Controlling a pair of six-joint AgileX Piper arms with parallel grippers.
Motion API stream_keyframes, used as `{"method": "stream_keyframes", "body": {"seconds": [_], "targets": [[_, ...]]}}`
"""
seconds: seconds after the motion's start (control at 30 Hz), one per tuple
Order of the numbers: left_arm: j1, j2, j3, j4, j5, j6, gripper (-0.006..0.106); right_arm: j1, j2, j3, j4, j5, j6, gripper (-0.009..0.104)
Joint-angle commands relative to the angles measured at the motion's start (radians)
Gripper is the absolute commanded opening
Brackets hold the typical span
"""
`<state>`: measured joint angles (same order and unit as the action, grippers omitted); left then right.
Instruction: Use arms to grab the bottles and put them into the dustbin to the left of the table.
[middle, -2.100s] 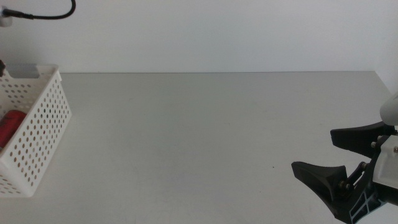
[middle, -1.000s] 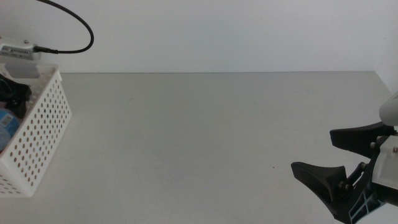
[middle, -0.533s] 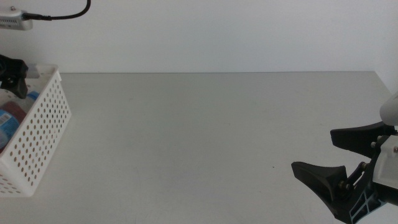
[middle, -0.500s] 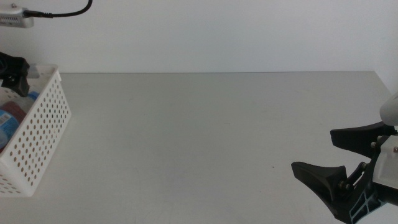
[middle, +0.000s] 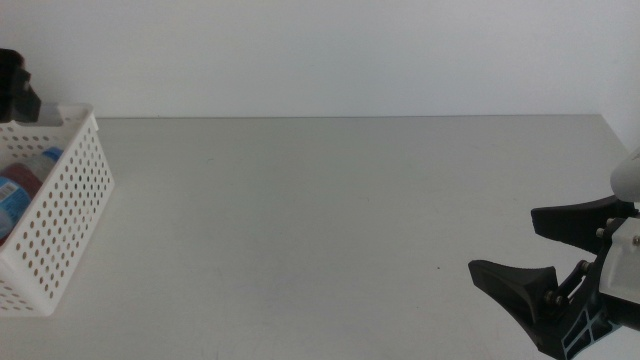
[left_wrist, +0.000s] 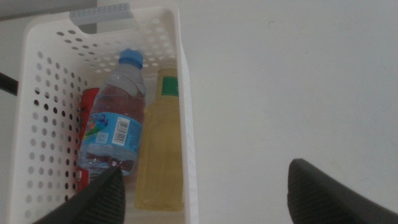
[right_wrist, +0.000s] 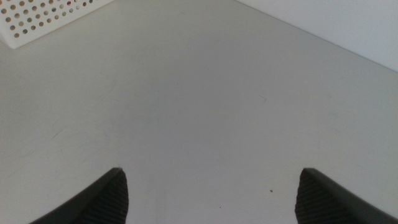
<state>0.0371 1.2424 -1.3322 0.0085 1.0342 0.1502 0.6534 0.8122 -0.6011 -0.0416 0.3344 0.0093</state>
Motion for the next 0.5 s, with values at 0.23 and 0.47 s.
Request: {"method": "stream_keyframes", "body": {"seconds": [0.23, 0.47], "targets": [[-0.007, -0.272, 0.139, -0.003, -0.104, 0.076, 0.093, 0.004, -0.010, -0.030, -0.009, -0.064, -0.009, 0.075], [-0.007, -0.343, 0.181, -0.003, -0.104, 0.052, 0.093, 0.004, -0.010, -0.030, -0.009, -0.064, -0.009, 0.075]]}}
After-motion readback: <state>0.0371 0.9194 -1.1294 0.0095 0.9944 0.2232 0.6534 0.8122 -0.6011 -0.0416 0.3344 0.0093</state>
